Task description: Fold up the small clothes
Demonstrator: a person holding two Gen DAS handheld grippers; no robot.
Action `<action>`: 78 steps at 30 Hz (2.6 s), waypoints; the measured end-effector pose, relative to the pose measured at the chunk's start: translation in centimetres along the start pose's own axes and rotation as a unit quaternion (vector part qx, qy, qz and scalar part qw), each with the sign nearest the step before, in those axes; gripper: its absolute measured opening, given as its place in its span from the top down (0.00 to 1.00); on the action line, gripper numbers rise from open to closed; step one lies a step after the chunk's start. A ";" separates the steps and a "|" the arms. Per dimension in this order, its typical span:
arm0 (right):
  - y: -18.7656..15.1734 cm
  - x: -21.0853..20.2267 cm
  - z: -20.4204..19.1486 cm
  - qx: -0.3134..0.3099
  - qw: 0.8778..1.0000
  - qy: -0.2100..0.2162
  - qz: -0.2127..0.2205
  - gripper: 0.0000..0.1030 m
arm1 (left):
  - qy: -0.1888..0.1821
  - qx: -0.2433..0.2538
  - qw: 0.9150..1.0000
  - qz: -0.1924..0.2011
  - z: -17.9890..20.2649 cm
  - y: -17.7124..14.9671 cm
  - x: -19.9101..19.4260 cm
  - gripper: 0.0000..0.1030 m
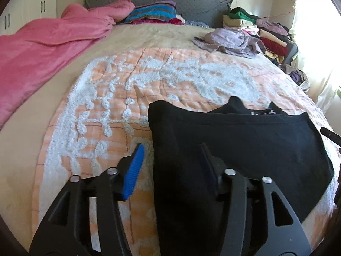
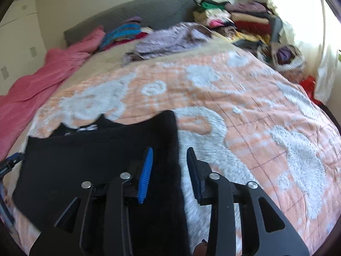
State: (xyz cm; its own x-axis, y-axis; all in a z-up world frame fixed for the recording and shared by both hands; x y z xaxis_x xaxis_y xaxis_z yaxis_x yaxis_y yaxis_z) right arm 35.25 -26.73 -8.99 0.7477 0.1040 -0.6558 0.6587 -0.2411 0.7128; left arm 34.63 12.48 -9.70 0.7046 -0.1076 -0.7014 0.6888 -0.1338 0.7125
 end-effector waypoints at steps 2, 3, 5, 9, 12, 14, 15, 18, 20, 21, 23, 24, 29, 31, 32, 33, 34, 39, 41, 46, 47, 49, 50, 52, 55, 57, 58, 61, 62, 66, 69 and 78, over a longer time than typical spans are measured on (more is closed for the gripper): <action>-0.7 -1.3 -1.5 -0.023 1.000 0.018 0.002 0.65 | -0.011 -0.008 1.000 0.008 0.6 0.0 -0.9 0.47; -1.1 -1.7 -2.1 -0.031 0.999 0.025 0.002 0.65 | -0.022 -0.014 1.000 0.013 1.2 -0.2 -1.5 0.45; -2.3 -2.5 -3.2 -0.048 0.998 0.040 -0.008 0.64 | -0.031 -0.012 0.999 0.014 2.2 -0.6 -2.1 0.42; -4.9 -3.1 -4.3 -0.066 0.996 0.047 -0.033 0.64 | -0.054 0.001 0.998 0.007 4.7 -2.2 -3.1 0.42; -6.7 -3.2 -4.1 -0.075 0.995 0.038 -0.046 0.64 | -0.062 0.001 0.998 -0.009 6.2 -3.5 -3.1 0.42; -7.8 -3.1 -3.6 -0.074 0.995 0.030 -0.054 0.64 | -0.068 0.001 0.998 -0.017 7.2 -4.5 -3.2 0.40; -8.3 -3.1 -3.2 -0.070 0.996 0.025 -0.056 0.63 | -0.063 0.006 0.998 -0.020 7.4 -5.0 -3.2 0.39; -9.6 -3.6 -2.4 -0.059 0.996 0.026 -0.058 0.61 | -0.056 0.009 0.998 -0.025 8.0 -5.9 -3.4 0.39; -10.2 -3.9 -1.7 -0.050 0.997 0.027 -0.060 0.61 | -0.057 0.006 0.998 -0.027 8.3 -6.5 -3.7 0.38; -10.5 -4.1 -1.5 -0.044 0.997 0.028 -0.061 0.61 | -0.056 0.005 0.998 -0.029 8.4 -6.9 -3.8 0.38; -10.7 -4.4 -1.2 -0.040 0.997 0.028 -0.058 0.61 | -0.056 0.001 0.998 -0.030 8.5 -7.3 -3.9 0.38; -10.9 -4.6 -1.1 -0.039 0.997 0.027 -0.057 0.61 | -0.056 -0.001 0.998 -0.030 8.5 -7.4 -4.0 0.38; -10.8 -5.3 -1.2 -0.034 0.998 0.023 -0.045 0.61 | -0.061 -0.015 0.998 -0.032 8.7 -7.8 -4.6 0.37; -10.7 -5.8 -1.2 -0.032 0.999 0.022 -0.037 0.58 | -0.065 -0.022 0.997 -0.030 8.8 -7.9 -5.0 0.37; -10.6 -5.9 -1.2 -0.030 0.999 0.023 -0.035 0.57 | -0.065 -0.023 0.997 -0.030 8.8 -7.9 -5.1 0.37; -10.6 -6.0 -1.2 -0.029 0.999 0.024 -0.033 0.56 | -0.066 -0.026 0.997 -0.030 8.8 -7.9 -5.2 0.37; -10.5 -6.2 -1.2 -0.027 0.999 0.027 -0.031 0.53 | -0.066 -0.028 0.997 -0.031 8.8 -7.9 -5.4 0.37; -10.1 -7.4 -1.1 -0.022 0.999 0.035 -0.019 0.42 | -0.068 -0.034 0.997 -0.025 8.6 -7.7 -6.4 0.33; -10.0 -7.9 -1.1 -0.020 0.999 0.041 -0.017 0.36 | -0.066 -0.036 0.997 -0.023 8.5 -7.6 -6.8 0.30; -9.6 -9.3 -1.6 -0.030 0.999 0.043 0.001 0.18 | -0.067 -0.040 0.997 -0.021 8.3 -7.6 -7.7 0.23; -9.5 -9.7 -1.8 -0.031 0.998 0.049 0.006 0.16 | -0.066 -0.040 0.997 -0.019 8.3 -7.6 -7.9 0.23; -9.2 -10.3 -2.0 -0.030 0.998 0.050 0.015 0.09 | -0.062 -0.041 0.997 -0.016 8.1 -7.5 -8.3 0.21; -9.0 -10.7 -2.2 -0.031 0.998 0.052 0.023 0.09 | -0.060 -0.042 0.997 -0.015 8.0 -7.5 -8.4 0.18; -8.7 -11.5 -2.6 -0.033 0.997 0.058 0.032 0.08 | -0.059 -0.045 0.997 -0.011 7.8 -7.3 -8.9 0.15; -8.7 -12.2 -3.1 -0.040 0.997 0.063 0.035 0.07 | -0.056 -0.048 0.997 -0.010 7.5 -7.4 -9.4 0.09; -8.7 -12.7 -3.5 -0.047 0.996 0.063 0.040 0.07 | -0.058 -0.046 0.997 -0.010 7.5 -7.4 -9.7 0.09; -8.7 -12.8 -3.7 -0.049 0.996 0.064 0.041 0.07 | -0.056 -0.045 0.997 -0.010 7.5 -7.4 -9.8 0.09; -8.6 -13.4 -4.4 -0.057 0.995 0.067 0.043 0.07 | -0.053 -0.045 0.998 -0.007 7.4 -7.5 -10.3 0.09; -8.7 -13.5 -4.7 -0.060 0.995 0.070 0.044 0.07 | -0.053 -0.046 0.998 -0.007 7.3 -7.4 -10.3 0.09; -8.8 -13.7 -6.0 -0.072 0.993 0.078 0.044 0.06 | -0.050 -0.046 0.998 -0.007 7.1 -7.6 -10.7 0.09; -8.9 -13.8 -7.1 -0.080 0.992 0.085 0.043 0.06 | -0.044 -0.046 0.998 -0.007 6.7 -7.6 -11.0 0.09; -9.2 -13.5 -10.8 -0.115 0.987 0.104 0.038 0.06 | -0.037 -0.059 0.998 0.007 5.4 -7.6 -12.0 0.09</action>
State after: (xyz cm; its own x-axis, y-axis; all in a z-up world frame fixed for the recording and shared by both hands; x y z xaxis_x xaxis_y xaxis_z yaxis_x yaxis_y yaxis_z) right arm 19.98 -15.50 -4.01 0.7813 0.2953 -0.5498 0.5832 -0.0320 0.8117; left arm 20.04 9.52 -6.75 0.7030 -0.1822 -0.6874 0.6970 -0.0153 0.7169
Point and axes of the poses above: each gripper's, at about its wrist camera, not at the fingertips, and x roughly the way its jaws point, z to its right, y to its top, the point moved 10 cm from there along x, roughly the way its jaws point, and after that the axes turned 9 degrees about x, right-handed, at the moved point
